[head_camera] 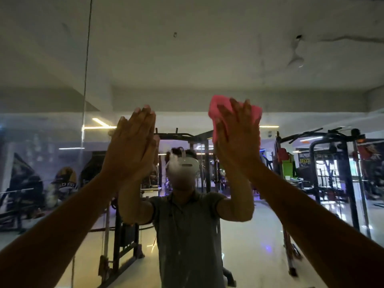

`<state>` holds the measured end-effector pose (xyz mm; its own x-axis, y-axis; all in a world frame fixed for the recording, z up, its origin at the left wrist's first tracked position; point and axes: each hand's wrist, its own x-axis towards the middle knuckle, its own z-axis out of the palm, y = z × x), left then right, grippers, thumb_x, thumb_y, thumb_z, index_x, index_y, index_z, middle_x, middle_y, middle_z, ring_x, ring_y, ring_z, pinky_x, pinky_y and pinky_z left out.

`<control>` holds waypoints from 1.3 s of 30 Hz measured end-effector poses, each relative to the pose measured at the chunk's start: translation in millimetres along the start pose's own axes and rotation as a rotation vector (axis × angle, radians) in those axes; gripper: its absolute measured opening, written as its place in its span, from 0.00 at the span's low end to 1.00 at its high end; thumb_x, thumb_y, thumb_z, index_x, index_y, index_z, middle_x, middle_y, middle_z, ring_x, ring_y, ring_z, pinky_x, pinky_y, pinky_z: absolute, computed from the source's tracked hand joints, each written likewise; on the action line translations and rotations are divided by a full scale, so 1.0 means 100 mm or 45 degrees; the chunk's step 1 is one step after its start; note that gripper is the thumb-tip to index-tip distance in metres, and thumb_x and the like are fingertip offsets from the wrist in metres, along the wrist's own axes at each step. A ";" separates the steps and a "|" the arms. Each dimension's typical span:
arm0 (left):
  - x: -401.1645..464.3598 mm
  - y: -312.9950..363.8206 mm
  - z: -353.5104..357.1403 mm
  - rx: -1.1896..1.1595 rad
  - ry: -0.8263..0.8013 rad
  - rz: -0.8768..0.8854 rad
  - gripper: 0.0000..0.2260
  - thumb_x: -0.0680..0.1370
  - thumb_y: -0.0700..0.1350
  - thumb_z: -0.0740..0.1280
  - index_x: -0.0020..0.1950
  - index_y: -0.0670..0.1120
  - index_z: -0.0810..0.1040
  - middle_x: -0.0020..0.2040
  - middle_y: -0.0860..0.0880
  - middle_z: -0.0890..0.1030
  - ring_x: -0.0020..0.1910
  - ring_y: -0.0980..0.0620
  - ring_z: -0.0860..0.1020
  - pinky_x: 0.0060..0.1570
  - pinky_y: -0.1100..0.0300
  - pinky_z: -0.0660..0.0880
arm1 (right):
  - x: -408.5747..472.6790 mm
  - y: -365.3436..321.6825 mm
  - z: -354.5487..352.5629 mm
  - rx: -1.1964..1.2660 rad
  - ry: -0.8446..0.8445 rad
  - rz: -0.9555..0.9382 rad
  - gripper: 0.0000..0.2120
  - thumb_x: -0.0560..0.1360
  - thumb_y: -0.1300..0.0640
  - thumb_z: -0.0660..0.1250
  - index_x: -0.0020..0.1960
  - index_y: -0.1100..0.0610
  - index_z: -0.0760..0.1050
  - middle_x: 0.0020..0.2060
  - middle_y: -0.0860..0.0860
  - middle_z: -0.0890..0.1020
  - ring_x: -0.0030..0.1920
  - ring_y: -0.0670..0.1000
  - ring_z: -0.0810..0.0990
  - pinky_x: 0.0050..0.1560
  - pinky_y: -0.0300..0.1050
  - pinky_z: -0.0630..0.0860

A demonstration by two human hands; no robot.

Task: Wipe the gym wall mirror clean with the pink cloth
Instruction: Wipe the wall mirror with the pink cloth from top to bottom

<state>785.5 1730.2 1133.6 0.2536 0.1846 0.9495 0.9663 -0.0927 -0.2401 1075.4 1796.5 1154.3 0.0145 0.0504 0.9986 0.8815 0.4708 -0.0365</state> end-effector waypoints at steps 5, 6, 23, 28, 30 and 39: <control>-0.03 -0.31 -0.14 0.081 0.017 0.131 0.30 0.88 0.56 0.50 0.88 0.44 0.58 0.88 0.43 0.56 0.88 0.44 0.52 0.86 0.40 0.49 | 0.01 -0.88 0.40 -0.187 -0.041 -0.199 0.30 0.90 0.40 0.41 0.90 0.47 0.53 0.89 0.55 0.53 0.89 0.64 0.48 0.84 0.75 0.40; -0.05 -0.43 -0.17 0.087 0.032 0.121 0.29 0.88 0.56 0.50 0.88 0.44 0.58 0.88 0.43 0.56 0.88 0.43 0.52 0.86 0.39 0.49 | -0.12 -1.03 0.44 -0.148 -0.059 -0.265 0.31 0.90 0.40 0.39 0.90 0.48 0.50 0.89 0.55 0.50 0.89 0.63 0.45 0.84 0.75 0.41; -0.23 -1.04 -0.23 -0.090 0.060 0.128 0.27 0.89 0.52 0.49 0.88 0.43 0.59 0.88 0.44 0.57 0.88 0.46 0.52 0.87 0.43 0.48 | -0.71 -1.60 0.43 -0.135 -0.243 -0.416 0.32 0.89 0.39 0.45 0.90 0.51 0.50 0.89 0.57 0.46 0.89 0.63 0.43 0.87 0.66 0.40; -0.31 -1.11 -0.20 0.004 0.032 0.185 0.28 0.89 0.51 0.48 0.88 0.43 0.57 0.88 0.44 0.55 0.88 0.45 0.51 0.86 0.40 0.49 | -0.08 -1.46 0.39 -0.149 -0.139 0.017 0.34 0.88 0.34 0.39 0.90 0.47 0.48 0.89 0.57 0.48 0.88 0.65 0.44 0.87 0.68 0.44; -0.31 -1.07 -0.20 -0.007 0.033 0.156 0.28 0.88 0.51 0.48 0.87 0.42 0.58 0.88 0.43 0.56 0.88 0.43 0.52 0.86 0.38 0.51 | -0.08 -1.80 0.48 -0.221 -0.161 -0.118 0.32 0.89 0.38 0.46 0.90 0.48 0.47 0.89 0.59 0.48 0.88 0.67 0.45 0.87 0.69 0.47; -0.33 -1.10 -0.22 -0.033 0.035 0.155 0.27 0.89 0.51 0.50 0.87 0.44 0.59 0.88 0.44 0.58 0.88 0.45 0.54 0.86 0.41 0.51 | -0.09 -1.58 0.36 -0.157 -0.165 -0.055 0.33 0.88 0.38 0.43 0.90 0.49 0.48 0.89 0.59 0.48 0.88 0.66 0.45 0.86 0.71 0.45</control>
<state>669.4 1712.5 1132.9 0.3675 0.1437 0.9189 0.9268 -0.1384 -0.3490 919.3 1753.1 1149.3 -0.0787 0.1488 0.9857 0.9312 0.3641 0.0194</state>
